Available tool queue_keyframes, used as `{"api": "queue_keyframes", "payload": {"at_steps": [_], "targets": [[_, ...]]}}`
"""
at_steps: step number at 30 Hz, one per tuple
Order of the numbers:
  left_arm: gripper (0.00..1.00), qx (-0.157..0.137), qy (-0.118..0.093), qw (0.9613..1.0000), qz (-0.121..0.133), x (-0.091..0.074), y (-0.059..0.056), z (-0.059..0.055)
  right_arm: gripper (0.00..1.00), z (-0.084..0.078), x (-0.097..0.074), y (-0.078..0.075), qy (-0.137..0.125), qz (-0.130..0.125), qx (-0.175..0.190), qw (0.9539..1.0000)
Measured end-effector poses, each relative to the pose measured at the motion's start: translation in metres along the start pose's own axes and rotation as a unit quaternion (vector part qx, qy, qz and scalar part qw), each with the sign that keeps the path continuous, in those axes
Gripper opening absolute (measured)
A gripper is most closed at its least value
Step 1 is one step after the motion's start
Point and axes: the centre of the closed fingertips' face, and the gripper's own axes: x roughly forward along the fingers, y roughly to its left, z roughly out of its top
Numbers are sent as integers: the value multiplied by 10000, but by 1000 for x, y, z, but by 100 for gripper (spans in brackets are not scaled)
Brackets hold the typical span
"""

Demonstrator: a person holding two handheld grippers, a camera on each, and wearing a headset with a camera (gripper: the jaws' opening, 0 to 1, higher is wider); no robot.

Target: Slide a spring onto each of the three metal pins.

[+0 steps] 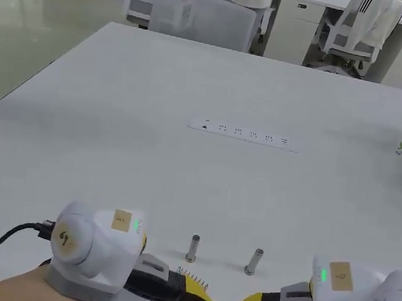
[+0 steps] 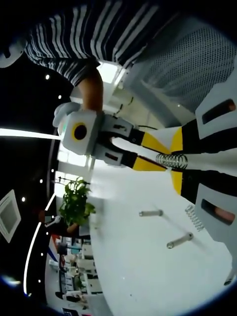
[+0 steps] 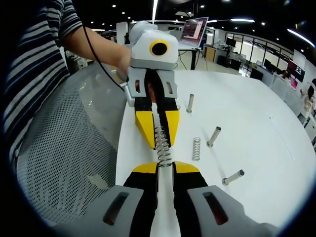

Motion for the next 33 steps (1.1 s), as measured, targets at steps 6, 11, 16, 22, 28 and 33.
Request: {"api": "queue_keyframes", "payload": {"at_steps": [6, 11, 16, 22, 28, 33], "targets": [[3, -35, -32, 10000, 3, -1, 0, 1, 7, 4, -4, 0, -60, -12, -52, 10000], [3, 30, 51, 10000, 34, -1, 2, -3, 6, 19, -12, -3, -369, -75, -124, 9992], [3, 36, 28, 10000, 63, -1, 2, -2, 6, 20, -11, -3, -388, -106, -146, 9991], [3, 95, 132, 9999, 23, -1, -1, -7, 6, 27, -12, 1, -509, -19, -258, 9984], [3, 182, 208, 9996, 64, 0, 0, -10, 6, 32, -10, 3, -601, 35, -232, 9979], [2, 217, 175, 9995, 111, -3, 2, -8, 6, 35, -10, 1, -684, 16, -133, 9976]]}}
